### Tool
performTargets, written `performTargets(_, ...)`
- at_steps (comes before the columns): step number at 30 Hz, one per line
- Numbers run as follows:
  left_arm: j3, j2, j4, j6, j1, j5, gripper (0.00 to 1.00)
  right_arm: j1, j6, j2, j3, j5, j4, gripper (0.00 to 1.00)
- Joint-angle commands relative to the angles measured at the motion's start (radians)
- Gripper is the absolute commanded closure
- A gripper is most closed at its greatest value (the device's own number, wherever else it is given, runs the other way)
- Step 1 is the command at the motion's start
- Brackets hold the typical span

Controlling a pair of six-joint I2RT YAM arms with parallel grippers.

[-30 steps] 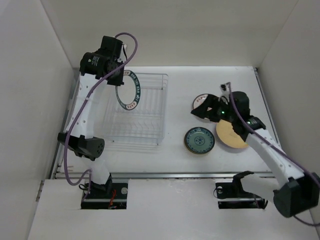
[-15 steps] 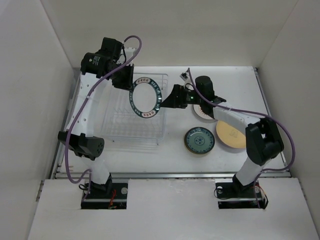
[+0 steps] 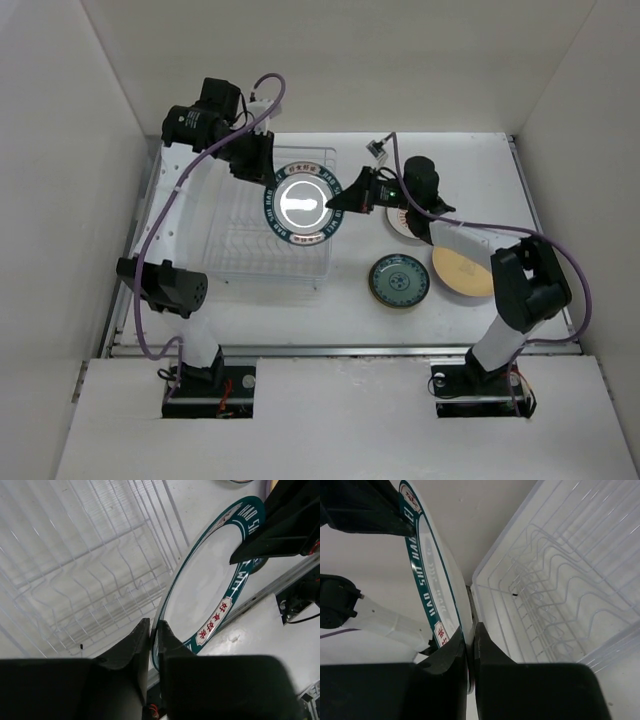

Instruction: Unload the plates from the dish rack

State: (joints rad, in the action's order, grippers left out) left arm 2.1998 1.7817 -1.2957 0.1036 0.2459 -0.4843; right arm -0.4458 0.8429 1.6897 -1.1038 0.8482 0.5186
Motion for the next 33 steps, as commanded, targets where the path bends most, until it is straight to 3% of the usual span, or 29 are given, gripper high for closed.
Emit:
performTargets(1, 0.006, -0.031, 0.007, -0.039, 0.032, 0.018, 0.88, 0.028, 0.107, -0.034, 0.067, -0.093, 0.142, 1.0)
performTargets(2, 0.006, -0.031, 0.007, -0.039, 0.032, 0.039, 0.79, 0.038, 0.132, -0.045, 0.076, -0.093, 0.143, 1.0)
performTargets(3, 0.006, -0.031, 0.018, -0.048, 0.032, 0.071, 0.63, 0.038, 0.143, -0.056, 0.076, -0.093, 0.143, 1.0)
performTargets(4, 0.015, -0.031, 0.018, -0.067, 0.032, 0.091, 0.4, 0.059, 0.154, -0.067, 0.09, -0.106, 0.123, 1.0)
performTargets(5, 0.015, -0.031, 0.032, -0.077, 0.032, 0.114, 0.0, 0.07, 0.163, -0.09, 0.09, -0.126, 0.088, 1.0)
performTargets(9, 0.083, -0.059, 0.1, -0.157, 0.032, 0.387, 0.0, 0.174, 0.173, -0.159, 0.09, -0.208, -0.104, 1.0)
performTargets(10, 0.083, -0.074, 0.122, -0.169, 0.032, 0.544, 0.0, 0.205, 0.164, -0.174, 0.09, -0.228, -0.155, 1.0)
performTargets(13, 0.069, -0.128, 0.168, -0.179, 0.032, 0.761, 0.0, 0.33, 0.052, -0.197, 0.042, -0.378, -0.453, 1.0)
performTargets(15, 0.041, -0.151, 0.168, -0.179, 0.032, 0.808, 0.0, 0.398, -0.016, -0.174, -0.016, -0.476, -0.639, 1.0)
performTargets(18, -0.029, -0.166, 0.159, -0.16, 0.032, 0.863, 0.0, 0.447, -0.123, -0.127, -0.06, -0.497, -0.762, 1.0)
performTargets(27, -0.213, -0.208, 0.159, -0.131, 0.032, 0.941, 0.0, 0.498, -0.168, -0.107, 0.015, -0.548, -0.781, 1.0)
performTargets(31, -0.227, -0.217, 0.17, -0.122, 0.032, 0.943, 0.0, 0.519, -0.186, -0.096, 0.042, -0.572, -0.801, 1.0)
performTargets(33, -0.227, -0.217, 0.17, -0.122, 0.032, 0.934, 0.0, 0.519, -0.198, -0.07, 0.042, -0.592, -0.821, 0.94)
